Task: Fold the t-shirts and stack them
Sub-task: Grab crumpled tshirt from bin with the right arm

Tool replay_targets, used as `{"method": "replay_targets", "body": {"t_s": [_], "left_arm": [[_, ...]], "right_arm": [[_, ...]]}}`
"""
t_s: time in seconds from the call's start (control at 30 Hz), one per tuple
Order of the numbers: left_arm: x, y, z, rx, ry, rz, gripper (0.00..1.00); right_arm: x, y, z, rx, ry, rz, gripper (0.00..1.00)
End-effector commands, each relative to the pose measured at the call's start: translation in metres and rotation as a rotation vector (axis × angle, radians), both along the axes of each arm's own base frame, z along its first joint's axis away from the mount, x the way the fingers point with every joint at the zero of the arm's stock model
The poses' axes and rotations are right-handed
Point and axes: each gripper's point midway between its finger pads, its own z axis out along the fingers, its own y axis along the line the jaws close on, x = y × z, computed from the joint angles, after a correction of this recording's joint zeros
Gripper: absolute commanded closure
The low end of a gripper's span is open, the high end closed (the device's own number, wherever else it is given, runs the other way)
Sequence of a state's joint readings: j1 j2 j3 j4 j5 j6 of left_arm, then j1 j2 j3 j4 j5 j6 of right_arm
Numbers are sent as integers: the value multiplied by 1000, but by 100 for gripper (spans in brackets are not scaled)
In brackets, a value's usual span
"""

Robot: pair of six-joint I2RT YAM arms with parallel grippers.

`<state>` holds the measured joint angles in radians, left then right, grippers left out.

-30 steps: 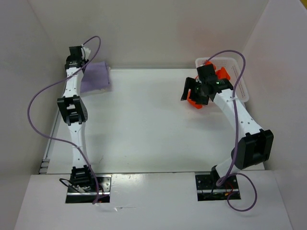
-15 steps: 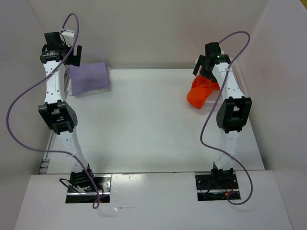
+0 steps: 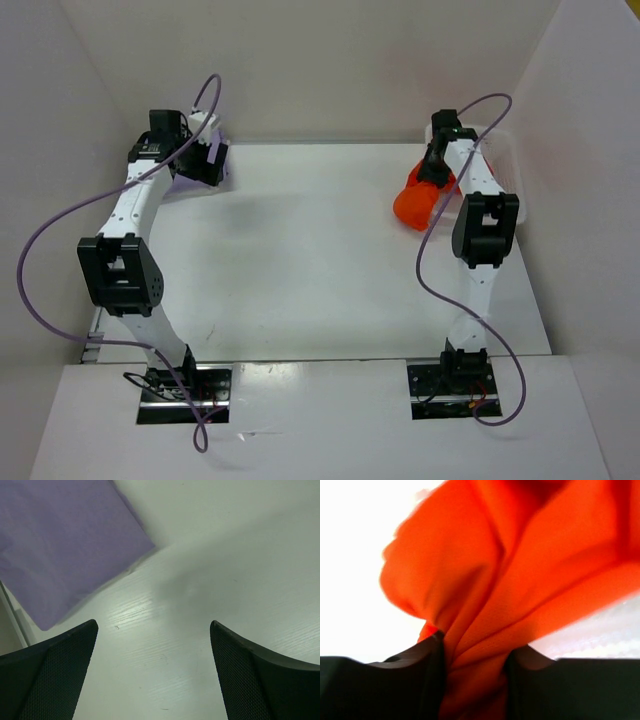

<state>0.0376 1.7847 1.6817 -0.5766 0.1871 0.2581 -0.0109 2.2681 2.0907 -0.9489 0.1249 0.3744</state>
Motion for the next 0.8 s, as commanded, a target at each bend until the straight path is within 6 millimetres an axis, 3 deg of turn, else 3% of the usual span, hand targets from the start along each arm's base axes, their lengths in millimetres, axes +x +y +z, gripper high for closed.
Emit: {"method": "replay_targets", "body": {"t_s": [0.0,0.2,0.4,0.5,0.53,0.6,0.63,0.67,0.7,0.73,0.77], "left_arm": [[4,0,27,-7,-81,-1,1],[5,-3,27,5,-82,-9,1],[2,-7,28,5,-82,-18,1],[1,-7,32,5,-91,-18,1],[1,-7,32,5,-91,-18,1],[0,-7,28,12,-84,-24,1],[0,-7,28,12,-84,-24,1],[0,-7,28,12,-84,-24,1],[0,-7,28,12,-84,-24,1],[0,-7,28,12,-84,-24,1],[-1,-7,32,12,-93,-24,1]], "right_arm": [[3,-15,40,34,-127,-71,62],[7,-15,85,63,-241,-52,53],[2,-15,83,58,-231,-44,44],[-1,-15,86,58,-240,-44,71],[-1,-15,86,58,-240,-44,88],[-1,-15,86,53,-239,-36,98],[-3,-21,84,52,-229,-47,95],[-3,-21,82,53,-219,-48,83],[-5,-21,75,54,-197,-48,58],[-5,-20,75,59,-197,-56,43],[-8,-20,69,59,-181,-57,35]]}}
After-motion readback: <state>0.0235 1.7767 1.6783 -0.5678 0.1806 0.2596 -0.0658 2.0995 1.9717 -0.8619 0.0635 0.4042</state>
